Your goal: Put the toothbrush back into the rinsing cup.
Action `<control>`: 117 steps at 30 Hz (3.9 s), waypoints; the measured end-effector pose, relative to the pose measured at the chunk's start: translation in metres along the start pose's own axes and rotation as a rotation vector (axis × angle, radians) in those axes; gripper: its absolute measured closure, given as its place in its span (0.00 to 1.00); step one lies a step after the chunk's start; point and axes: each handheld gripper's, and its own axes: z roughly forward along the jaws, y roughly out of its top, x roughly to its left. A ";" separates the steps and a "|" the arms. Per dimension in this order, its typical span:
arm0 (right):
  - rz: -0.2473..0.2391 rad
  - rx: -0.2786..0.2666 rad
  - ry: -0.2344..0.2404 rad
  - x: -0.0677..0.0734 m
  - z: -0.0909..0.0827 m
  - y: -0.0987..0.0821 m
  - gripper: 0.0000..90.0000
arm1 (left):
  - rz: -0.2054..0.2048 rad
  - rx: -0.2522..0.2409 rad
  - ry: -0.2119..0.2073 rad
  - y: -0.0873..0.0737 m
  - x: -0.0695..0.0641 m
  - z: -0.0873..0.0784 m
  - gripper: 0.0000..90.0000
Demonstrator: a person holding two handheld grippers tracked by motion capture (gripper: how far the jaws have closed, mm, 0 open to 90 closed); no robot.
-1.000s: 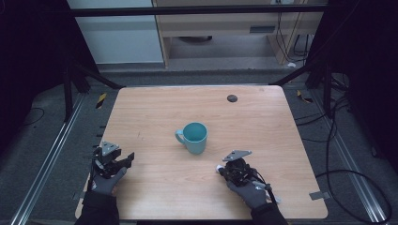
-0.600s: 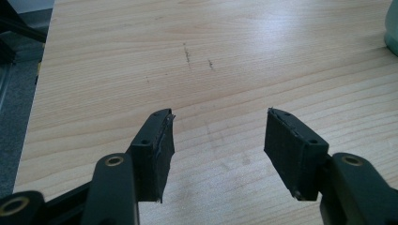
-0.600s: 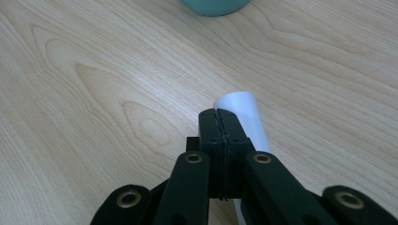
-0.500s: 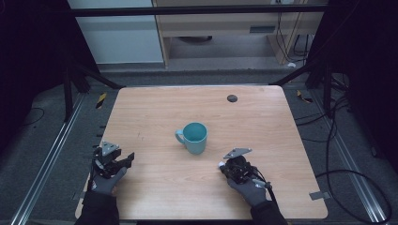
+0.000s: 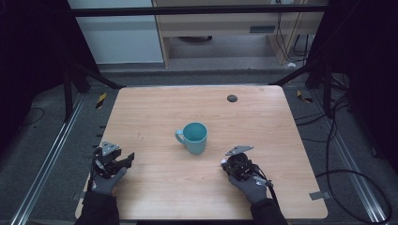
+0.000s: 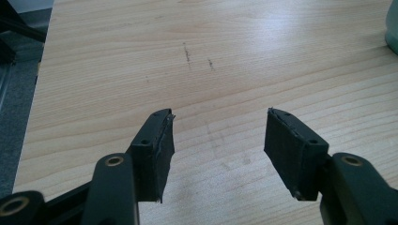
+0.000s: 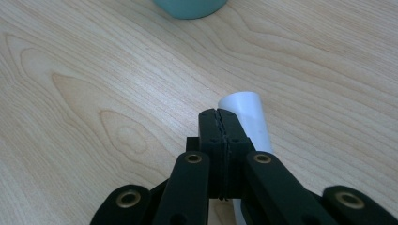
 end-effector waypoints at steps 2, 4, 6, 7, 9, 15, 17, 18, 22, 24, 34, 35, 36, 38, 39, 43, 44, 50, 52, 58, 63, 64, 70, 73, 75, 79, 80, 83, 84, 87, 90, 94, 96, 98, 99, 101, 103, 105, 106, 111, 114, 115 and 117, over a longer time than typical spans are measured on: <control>0.006 0.001 0.001 0.000 0.000 0.000 1.00 | 0.000 0.000 0.000 0.000 0.000 0.000 0.47; 0.010 -0.004 0.000 0.000 -0.001 0.001 1.00 | 0.000 0.000 0.000 0.000 0.000 0.000 0.47; 0.008 -0.010 0.005 -0.001 -0.002 0.002 1.00 | 0.000 0.000 0.000 0.000 0.000 0.000 0.47; 0.008 -0.010 0.005 -0.001 -0.002 0.002 1.00 | 0.000 0.000 0.000 0.000 0.000 0.000 0.47; 0.007 -0.018 0.004 0.000 -0.004 0.003 1.00 | 0.000 0.000 0.000 0.000 0.000 0.000 0.47; -0.001 -0.058 0.014 0.001 -0.016 0.008 1.00 | 0.001 -0.001 -0.001 0.000 0.000 0.000 0.46; -0.006 -0.071 0.015 -0.001 -0.019 0.010 1.00 | 0.001 -0.001 -0.001 0.000 0.000 0.000 0.47; -0.013 -0.074 0.022 -0.005 -0.020 0.011 1.00 | 0.002 0.000 -0.001 0.000 0.000 0.000 0.46; -0.033 -0.057 0.038 -0.009 -0.018 0.014 1.00 | 0.002 0.001 0.000 0.000 0.000 0.001 0.46; -0.035 -0.045 0.052 -0.010 -0.015 0.014 1.00 | 0.001 0.002 0.000 0.000 0.000 0.001 0.46; -0.044 0.003 0.081 -0.005 -0.003 0.011 1.00 | 0.001 0.003 -0.001 0.000 0.000 0.001 0.46; -0.048 0.004 0.079 -0.005 -0.002 0.011 1.00 | 0.001 0.003 -0.001 0.000 0.000 0.001 0.46; -0.048 0.010 0.075 -0.005 -0.001 0.011 1.00 | 0.002 0.002 -0.001 0.000 0.000 0.001 0.46; -0.049 0.012 0.074 -0.004 0.000 0.011 1.00 | 0.002 0.002 -0.001 0.000 0.000 0.001 0.46; -0.049 0.013 0.072 -0.005 0.000 0.011 1.00 | 0.002 0.002 0.000 0.000 0.000 0.001 0.46; -0.048 0.017 0.064 -0.005 0.002 0.012 1.00 | 0.002 0.002 0.000 0.000 0.000 0.001 0.46; -0.040 0.024 0.055 -0.006 0.003 0.012 1.00 | 0.001 0.003 0.000 0.000 0.000 0.001 0.46; -0.019 0.026 0.036 -0.011 0.002 0.013 1.00 | 0.001 0.002 0.000 0.000 0.000 0.001 0.46; -0.018 0.027 0.031 -0.012 0.002 0.013 1.00 | 0.001 0.002 0.000 0.000 0.000 0.001 0.46; 0.002 0.028 0.021 -0.016 0.001 0.012 1.00 | 0.001 0.002 0.000 0.000 0.000 0.001 0.46; 0.008 0.025 0.009 -0.019 0.000 0.012 1.00 | 0.001 0.002 0.000 0.000 0.000 0.001 0.46; 0.006 0.020 0.005 -0.022 0.000 0.012 1.00 | 0.001 0.003 0.000 0.000 0.000 0.001 0.46; 0.025 0.023 -0.003 -0.026 0.000 0.011 1.00 | 0.001 0.002 0.000 0.000 0.000 0.001 0.46; 0.026 0.020 -0.005 -0.028 0.000 0.011 1.00 | 0.001 0.003 0.000 -0.001 0.000 0.001 0.46; 0.032 0.021 -0.012 -0.030 0.000 0.010 1.00 | 0.001 0.003 0.000 -0.001 0.000 0.001 0.46; 0.045 0.022 -0.018 -0.034 -0.001 0.009 1.00 | 0.001 0.002 0.000 -0.001 0.000 0.001 0.46; 0.047 0.021 -0.021 -0.035 -0.001 0.009 1.00 | 0.001 0.002 0.000 -0.001 0.000 0.001 0.46; 0.054 0.021 -0.031 -0.038 -0.001 0.008 1.00 | 0.002 0.002 0.000 -0.001 0.000 0.001 0.46; 0.054 0.021 -0.034 -0.039 -0.002 0.007 1.00 | 0.001 0.002 0.000 -0.001 0.000 0.001 0.46; 0.060 0.022 -0.039 -0.042 -0.002 0.006 1.00 | 0.000 0.002 0.000 -0.001 0.000 0.001 0.46; 0.067 0.016 -0.047 -0.046 -0.004 0.005 1.00 | 0.000 0.000 0.000 -0.001 0.000 0.001 0.46; 0.076 0.012 -0.050 -0.048 -0.005 0.004 1.00 | 0.001 0.000 0.000 -0.001 0.000 0.001 0.46; 0.077 0.013 -0.055 -0.050 -0.006 0.003 1.00 | 0.001 -0.001 0.000 -0.001 0.000 0.001 0.46; 0.080 0.011 -0.054 -0.050 -0.006 0.003 1.00 | 0.001 -0.001 0.000 -0.001 0.000 0.000 0.46; 0.077 0.010 -0.060 -0.051 -0.006 0.002 1.00 | 0.000 -0.001 0.000 -0.001 0.000 0.000 0.46; 0.080 0.007 -0.059 -0.052 -0.007 0.002 1.00 | 0.000 -0.001 0.000 -0.001 0.000 0.000 0.46; 0.083 0.004 -0.064 -0.054 -0.007 0.001 1.00 | 0.000 -0.001 0.000 -0.001 0.000 0.000 0.46; 0.091 0.001 -0.069 -0.057 -0.009 0.000 1.00 | 0.000 -0.001 0.000 -0.001 0.000 0.000 0.46; 0.094 -0.001 -0.070 -0.058 -0.009 0.000 1.00 | 0.000 -0.001 0.000 -0.001 0.000 0.000 0.46; 0.100 0.001 -0.079 -0.061 -0.010 -0.002 1.00 | 0.000 -0.001 0.000 -0.001 0.000 0.000 0.46; 0.110 0.000 -0.083 -0.063 -0.011 -0.003 1.00 | 0.000 -0.002 -0.001 -0.001 0.001 0.000 0.46; 0.110 0.000 -0.083 -0.063 -0.011 -0.003 1.00 | 0.000 -0.002 -0.001 -0.001 0.001 0.000 0.46; 0.110 -0.001 -0.089 -0.065 -0.012 -0.004 1.00 | 0.000 -0.002 -0.001 -0.001 0.001 0.000 0.46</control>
